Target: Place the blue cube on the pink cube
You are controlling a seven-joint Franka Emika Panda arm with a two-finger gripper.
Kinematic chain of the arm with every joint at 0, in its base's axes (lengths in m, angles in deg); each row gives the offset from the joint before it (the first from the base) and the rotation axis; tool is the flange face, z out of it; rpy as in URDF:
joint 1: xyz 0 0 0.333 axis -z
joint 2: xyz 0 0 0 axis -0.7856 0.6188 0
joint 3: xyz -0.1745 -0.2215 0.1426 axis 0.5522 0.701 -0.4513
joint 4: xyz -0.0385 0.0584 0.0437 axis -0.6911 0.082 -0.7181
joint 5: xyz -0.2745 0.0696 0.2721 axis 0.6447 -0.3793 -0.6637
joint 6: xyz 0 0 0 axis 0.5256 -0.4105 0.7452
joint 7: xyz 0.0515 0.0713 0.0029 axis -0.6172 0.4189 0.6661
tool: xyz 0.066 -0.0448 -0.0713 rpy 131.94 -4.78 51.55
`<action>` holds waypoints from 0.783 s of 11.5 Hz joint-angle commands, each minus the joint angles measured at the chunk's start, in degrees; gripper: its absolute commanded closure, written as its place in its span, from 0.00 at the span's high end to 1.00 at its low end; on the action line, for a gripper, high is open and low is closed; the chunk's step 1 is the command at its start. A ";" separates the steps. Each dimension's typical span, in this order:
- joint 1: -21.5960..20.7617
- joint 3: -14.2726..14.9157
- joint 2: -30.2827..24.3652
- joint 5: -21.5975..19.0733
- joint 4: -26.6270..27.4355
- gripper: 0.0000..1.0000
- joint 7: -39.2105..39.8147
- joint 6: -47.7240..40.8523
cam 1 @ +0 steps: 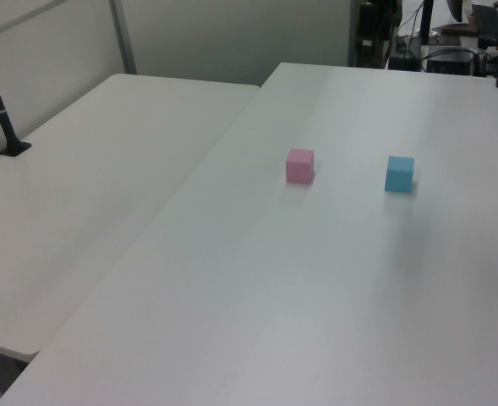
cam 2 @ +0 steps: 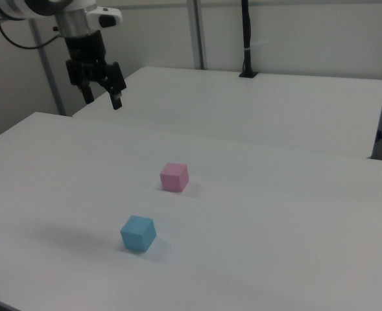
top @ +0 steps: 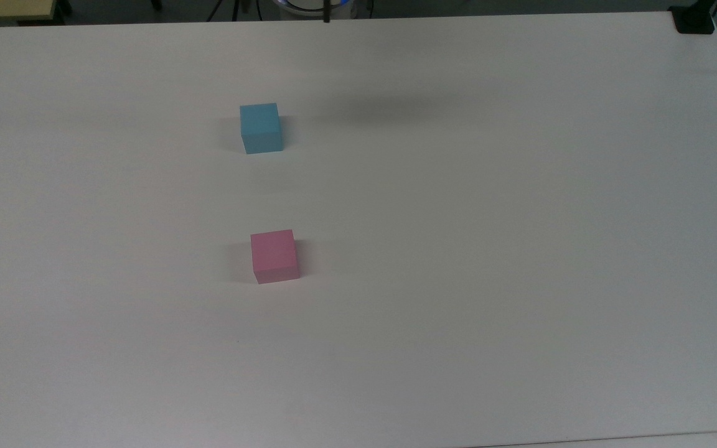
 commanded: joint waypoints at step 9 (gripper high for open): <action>0.77 -0.31 1.68 1.58 8.74 1.00 7.83 6.65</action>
